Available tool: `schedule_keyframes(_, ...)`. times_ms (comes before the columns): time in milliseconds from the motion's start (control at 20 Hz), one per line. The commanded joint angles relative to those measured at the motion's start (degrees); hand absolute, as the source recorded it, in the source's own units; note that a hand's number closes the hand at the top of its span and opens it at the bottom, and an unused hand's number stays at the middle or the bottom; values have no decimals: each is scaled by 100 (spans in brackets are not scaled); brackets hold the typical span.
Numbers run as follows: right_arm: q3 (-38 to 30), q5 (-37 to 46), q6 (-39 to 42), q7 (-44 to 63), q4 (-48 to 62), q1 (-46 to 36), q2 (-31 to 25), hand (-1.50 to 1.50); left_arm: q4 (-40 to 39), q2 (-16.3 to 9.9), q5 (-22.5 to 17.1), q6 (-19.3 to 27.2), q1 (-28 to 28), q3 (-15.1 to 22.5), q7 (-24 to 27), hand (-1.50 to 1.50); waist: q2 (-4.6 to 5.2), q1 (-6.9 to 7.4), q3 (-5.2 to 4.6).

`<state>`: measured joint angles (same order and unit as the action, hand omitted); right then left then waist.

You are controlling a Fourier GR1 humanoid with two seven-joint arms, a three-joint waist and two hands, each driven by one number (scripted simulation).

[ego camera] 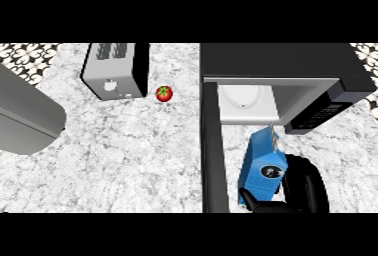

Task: Pick up the milk, place it into the microwave and close the microwave

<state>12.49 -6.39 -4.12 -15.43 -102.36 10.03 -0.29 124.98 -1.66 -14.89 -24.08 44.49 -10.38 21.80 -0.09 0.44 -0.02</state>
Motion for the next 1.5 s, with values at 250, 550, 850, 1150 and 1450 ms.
schedule_keyframes(250, 9, 659, -1815, 362, 1369, -1811, 28, 150, -287, -252, -315, -243, -333, -508, -152, -150, 17, 55, 0)
schedule_keyframes(550, -641, 327, -1733, 18, 2897, -2421, 29, 150, -392, -90, -81, -156, -623, -449, -393, -150, 25, 24, 5)
schedule_keyframes(850, -1637, -36, -1102, -1046, 4707, -3333, -221, 150, -349, -175, -416, -464, -522, -818, -340, -150, 33, 71, 8)
schedule_keyframes(1150, -1774, 288, -1241, -1959, 6275, -4300, -125, 150, -527, -293, -514, -464, -868, -1010, -675, -150, 45, 93, 9)
schedule_keyframes(1450, -2239, 326, -1355, -2933, 7478, -5130, -456, 150, -683, 14, -177, -349, -1127, -712, -658, -150, 76, 154, 12)
